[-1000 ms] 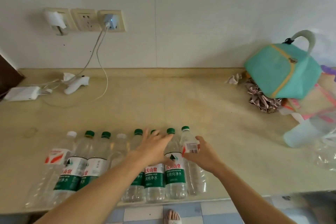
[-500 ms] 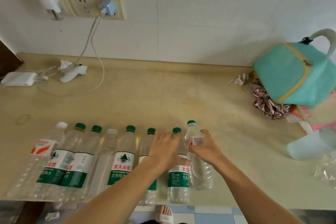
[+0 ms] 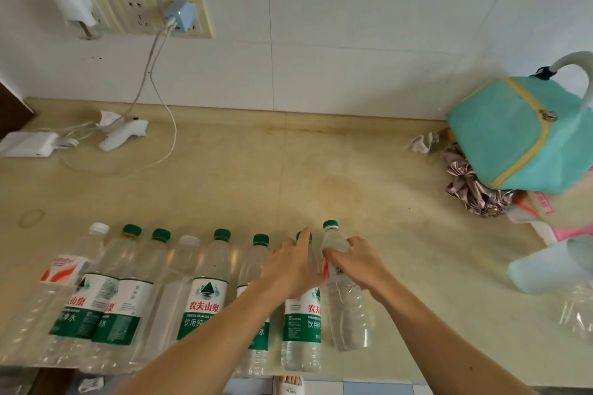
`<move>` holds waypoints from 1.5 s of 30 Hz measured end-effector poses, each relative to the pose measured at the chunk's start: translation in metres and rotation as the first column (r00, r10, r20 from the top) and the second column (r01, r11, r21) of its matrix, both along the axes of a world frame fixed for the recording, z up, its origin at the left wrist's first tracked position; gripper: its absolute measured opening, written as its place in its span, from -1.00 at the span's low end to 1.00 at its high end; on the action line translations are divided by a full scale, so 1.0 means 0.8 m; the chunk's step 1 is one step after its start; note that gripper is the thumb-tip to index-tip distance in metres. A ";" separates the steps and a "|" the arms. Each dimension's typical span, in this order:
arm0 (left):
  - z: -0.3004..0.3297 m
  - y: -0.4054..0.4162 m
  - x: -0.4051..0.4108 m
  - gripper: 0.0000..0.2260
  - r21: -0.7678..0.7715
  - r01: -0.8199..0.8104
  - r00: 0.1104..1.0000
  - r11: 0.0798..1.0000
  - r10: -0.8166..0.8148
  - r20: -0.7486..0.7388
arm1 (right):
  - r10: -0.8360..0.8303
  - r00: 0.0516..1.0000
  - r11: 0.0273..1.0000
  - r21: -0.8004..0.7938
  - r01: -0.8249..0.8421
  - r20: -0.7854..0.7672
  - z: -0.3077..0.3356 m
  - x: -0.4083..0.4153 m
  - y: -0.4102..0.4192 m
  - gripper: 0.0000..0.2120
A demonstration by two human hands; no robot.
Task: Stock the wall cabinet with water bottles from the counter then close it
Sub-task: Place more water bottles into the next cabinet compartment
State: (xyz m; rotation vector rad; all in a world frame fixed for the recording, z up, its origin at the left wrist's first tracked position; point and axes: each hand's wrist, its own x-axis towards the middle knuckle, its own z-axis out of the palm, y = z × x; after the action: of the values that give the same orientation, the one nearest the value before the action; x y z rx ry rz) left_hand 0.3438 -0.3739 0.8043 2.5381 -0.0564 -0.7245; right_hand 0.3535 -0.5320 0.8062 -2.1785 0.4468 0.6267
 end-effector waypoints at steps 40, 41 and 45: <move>0.020 0.060 0.036 -0.20 -0.497 -0.179 0.906 0.849 0.339 0.253 | -0.097 0.936 0.924 0.379 -0.042 0.339 -0.007 0.011 -0.006 0.04; 0.017 0.060 0.034 -0.22 -0.501 -0.197 0.906 0.843 0.351 0.235 | -0.108 0.944 0.921 0.390 -0.024 0.313 -0.013 0.013 -0.004 -0.02; 0.013 0.057 0.034 -0.30 -0.510 -0.235 0.899 0.828 0.384 0.209 | -0.201 0.934 0.905 0.420 0.061 0.297 -0.029 0.022 0.009 -0.29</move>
State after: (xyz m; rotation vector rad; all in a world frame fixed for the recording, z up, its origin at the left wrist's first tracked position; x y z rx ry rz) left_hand 0.3708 -0.3279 0.8144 2.0845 0.0736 -0.1509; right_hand 0.3711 -0.5249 0.7833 -1.7888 0.2522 0.2346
